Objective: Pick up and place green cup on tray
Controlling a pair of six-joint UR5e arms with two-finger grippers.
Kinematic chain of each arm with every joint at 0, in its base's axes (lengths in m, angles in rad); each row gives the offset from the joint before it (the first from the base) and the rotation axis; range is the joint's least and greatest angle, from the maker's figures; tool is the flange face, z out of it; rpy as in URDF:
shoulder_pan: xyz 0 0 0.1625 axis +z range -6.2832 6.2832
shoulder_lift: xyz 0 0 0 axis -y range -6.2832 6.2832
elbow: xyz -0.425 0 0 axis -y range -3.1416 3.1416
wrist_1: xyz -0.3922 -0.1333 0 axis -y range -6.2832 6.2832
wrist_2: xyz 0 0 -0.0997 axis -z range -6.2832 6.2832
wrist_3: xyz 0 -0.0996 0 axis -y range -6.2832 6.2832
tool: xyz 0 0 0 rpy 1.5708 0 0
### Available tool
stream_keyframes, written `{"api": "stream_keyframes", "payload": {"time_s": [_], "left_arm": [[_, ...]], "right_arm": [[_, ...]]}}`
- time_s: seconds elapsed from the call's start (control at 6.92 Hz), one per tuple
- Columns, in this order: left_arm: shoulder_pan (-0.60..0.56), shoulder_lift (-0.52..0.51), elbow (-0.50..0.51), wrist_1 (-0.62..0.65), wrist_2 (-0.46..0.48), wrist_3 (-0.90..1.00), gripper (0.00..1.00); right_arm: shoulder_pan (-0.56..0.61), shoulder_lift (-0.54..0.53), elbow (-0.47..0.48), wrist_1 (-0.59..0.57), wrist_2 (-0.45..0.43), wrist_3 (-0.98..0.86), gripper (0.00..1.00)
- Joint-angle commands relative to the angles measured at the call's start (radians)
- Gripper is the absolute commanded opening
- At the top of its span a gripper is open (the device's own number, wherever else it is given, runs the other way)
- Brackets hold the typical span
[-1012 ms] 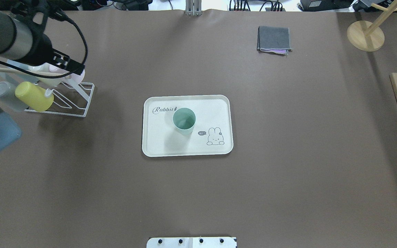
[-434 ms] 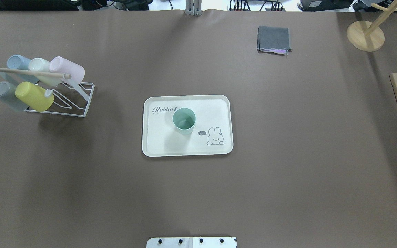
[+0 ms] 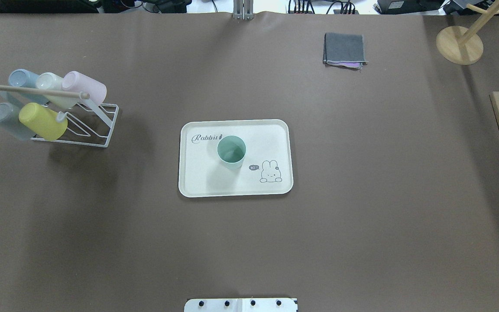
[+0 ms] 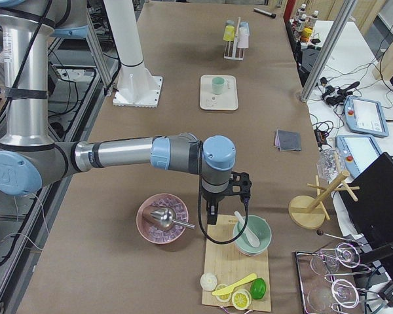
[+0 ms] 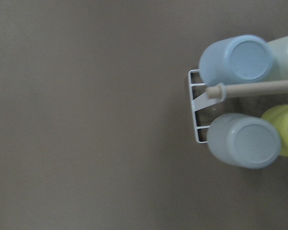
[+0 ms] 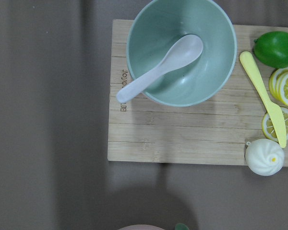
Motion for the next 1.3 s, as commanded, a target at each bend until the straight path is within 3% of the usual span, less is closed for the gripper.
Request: {"api": "stream_keyframes", "payload": {"time_s": [0.0, 0.29, 0.58, 1.16], "left_arm": [[-0.116, 0.071, 0.051, 0.017, -0.097, 0.234, 0.98], [-0.167, 0.085, 0.06, 0.021, -0.139, 0.258, 0.98], [-0.195, 0.096, 0.153, 0.011, -0.075, 0.261, 0.98], [-0.215, 0.098, 0.107, 0.019, -0.073, 0.226, 0.98]], "right_arm": [[-0.001, -0.001, 0.0, 0.0, 0.0, 0.0, 1.0], [-0.001, -0.004, 0.0, 0.0, 0.003, 0.0, 1.0], [-0.001, -0.005, 0.0, 0.0, 0.005, 0.0, 1.0], [-0.001, -0.008, 0.0, 0.001, 0.006, 0.0, 1.0]]}}
